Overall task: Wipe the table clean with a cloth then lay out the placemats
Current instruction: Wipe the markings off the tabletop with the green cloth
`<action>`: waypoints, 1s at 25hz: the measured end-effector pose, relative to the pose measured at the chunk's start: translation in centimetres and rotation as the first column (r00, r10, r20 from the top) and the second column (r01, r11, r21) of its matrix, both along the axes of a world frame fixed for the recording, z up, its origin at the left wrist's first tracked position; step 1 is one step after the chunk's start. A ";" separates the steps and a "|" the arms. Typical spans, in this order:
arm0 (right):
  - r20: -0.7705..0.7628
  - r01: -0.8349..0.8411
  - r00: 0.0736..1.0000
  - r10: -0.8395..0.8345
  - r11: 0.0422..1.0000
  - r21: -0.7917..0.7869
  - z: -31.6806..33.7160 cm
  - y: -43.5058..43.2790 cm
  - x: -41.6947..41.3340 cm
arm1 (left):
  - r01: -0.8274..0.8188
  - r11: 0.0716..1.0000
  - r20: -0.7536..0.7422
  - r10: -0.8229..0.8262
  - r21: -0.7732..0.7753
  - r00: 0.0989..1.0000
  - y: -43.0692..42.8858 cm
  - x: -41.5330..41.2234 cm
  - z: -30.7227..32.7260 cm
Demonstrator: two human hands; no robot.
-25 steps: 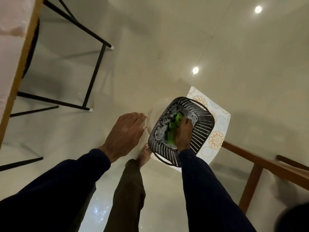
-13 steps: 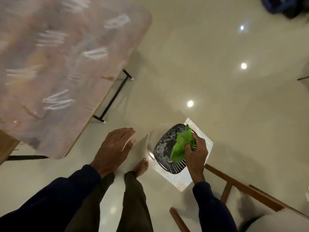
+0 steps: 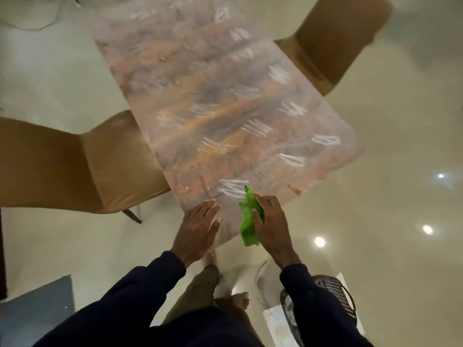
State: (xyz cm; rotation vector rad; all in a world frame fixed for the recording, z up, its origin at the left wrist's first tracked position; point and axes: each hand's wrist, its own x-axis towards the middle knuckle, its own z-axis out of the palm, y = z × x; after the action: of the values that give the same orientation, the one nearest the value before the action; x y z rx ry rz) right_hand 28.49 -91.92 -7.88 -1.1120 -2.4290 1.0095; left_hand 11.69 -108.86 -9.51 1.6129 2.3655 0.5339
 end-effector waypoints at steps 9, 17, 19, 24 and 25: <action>0.361 -0.249 0.919 0.159 0.943 0.219 -9.0 -1.3 -9.6 | -0.199 0.978 0.059 0.203 -0.061 0.977 -3.9 -7.2 -2.8; 0.383 -0.215 0.917 0.114 0.949 0.232 -10.4 -2.3 -13.4 | -0.250 0.963 0.077 0.258 -0.095 0.963 -5.8 -7.9 -3.8; 0.409 -0.180 0.910 0.064 0.951 0.251 -10.8 -2.7 -14.6 | -0.276 0.954 0.081 0.286 -0.119 0.955 -6.0 -8.0 -3.9; 0.443 -0.640 0.749 0.493 0.712 0.289 -11.7 -4.6 -9.2 | -0.309 0.938 0.111 0.328 -0.159 0.938 -6.7 -7.8 -4.3; 0.451 -0.718 0.687 0.570 0.630 0.296 -11.8 -3.5 -7.5 | -0.312 0.936 0.111 0.332 -0.162 0.937 -6.9 -7.7 -4.5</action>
State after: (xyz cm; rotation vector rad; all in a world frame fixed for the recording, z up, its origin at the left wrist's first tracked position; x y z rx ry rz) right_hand 21.03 -95.40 -19.68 -0.1943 -3.2076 0.3432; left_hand 4.03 -115.71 -14.03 1.0957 2.5117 0.5029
